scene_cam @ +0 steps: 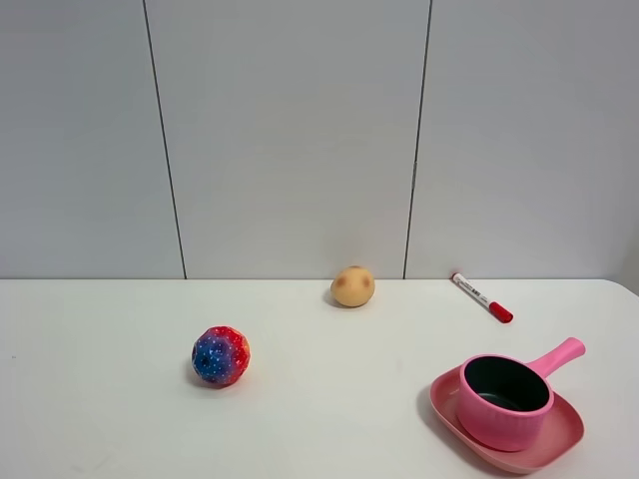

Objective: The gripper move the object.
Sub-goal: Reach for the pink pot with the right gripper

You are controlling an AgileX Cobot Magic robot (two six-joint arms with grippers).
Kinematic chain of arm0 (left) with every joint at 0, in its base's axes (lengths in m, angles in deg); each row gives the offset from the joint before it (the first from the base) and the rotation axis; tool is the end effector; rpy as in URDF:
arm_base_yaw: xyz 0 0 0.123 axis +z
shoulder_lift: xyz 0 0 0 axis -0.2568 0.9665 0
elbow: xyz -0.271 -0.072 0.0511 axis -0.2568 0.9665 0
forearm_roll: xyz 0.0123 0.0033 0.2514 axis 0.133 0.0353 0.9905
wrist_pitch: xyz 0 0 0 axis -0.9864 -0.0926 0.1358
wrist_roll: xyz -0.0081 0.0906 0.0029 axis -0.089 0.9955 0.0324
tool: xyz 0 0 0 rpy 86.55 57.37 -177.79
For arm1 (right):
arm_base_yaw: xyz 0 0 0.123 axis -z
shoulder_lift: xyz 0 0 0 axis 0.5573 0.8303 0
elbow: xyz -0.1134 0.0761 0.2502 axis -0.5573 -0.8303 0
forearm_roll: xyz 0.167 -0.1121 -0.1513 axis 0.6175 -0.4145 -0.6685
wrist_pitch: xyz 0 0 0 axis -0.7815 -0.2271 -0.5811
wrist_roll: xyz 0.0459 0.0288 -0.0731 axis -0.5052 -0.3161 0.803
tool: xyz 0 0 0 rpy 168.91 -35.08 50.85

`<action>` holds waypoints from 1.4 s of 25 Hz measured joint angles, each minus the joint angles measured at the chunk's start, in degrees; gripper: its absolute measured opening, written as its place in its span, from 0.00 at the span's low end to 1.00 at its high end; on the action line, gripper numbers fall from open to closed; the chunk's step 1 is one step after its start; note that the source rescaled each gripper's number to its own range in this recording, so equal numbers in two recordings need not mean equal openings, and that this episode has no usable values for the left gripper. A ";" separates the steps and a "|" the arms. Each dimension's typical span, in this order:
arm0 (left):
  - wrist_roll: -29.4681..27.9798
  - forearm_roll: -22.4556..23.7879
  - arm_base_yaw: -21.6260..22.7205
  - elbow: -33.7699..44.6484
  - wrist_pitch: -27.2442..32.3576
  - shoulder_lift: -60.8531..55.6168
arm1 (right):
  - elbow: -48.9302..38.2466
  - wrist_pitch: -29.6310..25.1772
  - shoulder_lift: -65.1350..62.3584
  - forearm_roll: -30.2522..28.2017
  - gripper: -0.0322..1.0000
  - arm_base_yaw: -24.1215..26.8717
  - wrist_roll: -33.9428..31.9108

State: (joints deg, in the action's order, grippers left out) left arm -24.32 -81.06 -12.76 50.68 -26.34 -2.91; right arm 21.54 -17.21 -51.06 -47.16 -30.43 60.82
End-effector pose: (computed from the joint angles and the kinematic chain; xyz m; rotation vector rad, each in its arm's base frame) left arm -0.0062 -0.0009 0.2792 -0.0290 2.0273 0.0184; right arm 0.0025 0.0057 0.2744 0.0808 2.1030 0.0644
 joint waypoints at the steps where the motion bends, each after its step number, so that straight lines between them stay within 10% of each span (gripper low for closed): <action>1: 0.00 0.00 0.00 0.00 0.00 0.00 | 0.00 0.00 0.00 0.00 1.00 0.00 0.00; 16: 0.00 0.00 0.00 0.00 0.00 0.00 | 3.50 -2.61 6.99 5.60 1.00 -0.62 4.07; 22: 0.00 0.00 0.00 0.00 0.00 0.00 | 15.56 9.60 18.82 13.00 1.00 -0.95 9.27; 28: 0.00 0.00 0.00 0.00 0.00 0.00 | 27.61 10.36 35.05 18.81 1.00 -0.95 18.05; 35: 0.00 0.00 0.00 0.00 0.00 0.00 | 38.77 11.31 56.44 12.60 1.00 -14.19 16.11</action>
State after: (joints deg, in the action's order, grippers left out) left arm -24.32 -81.06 -12.76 50.68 -26.34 -2.91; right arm 60.31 -5.90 5.38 -34.56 -44.62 76.93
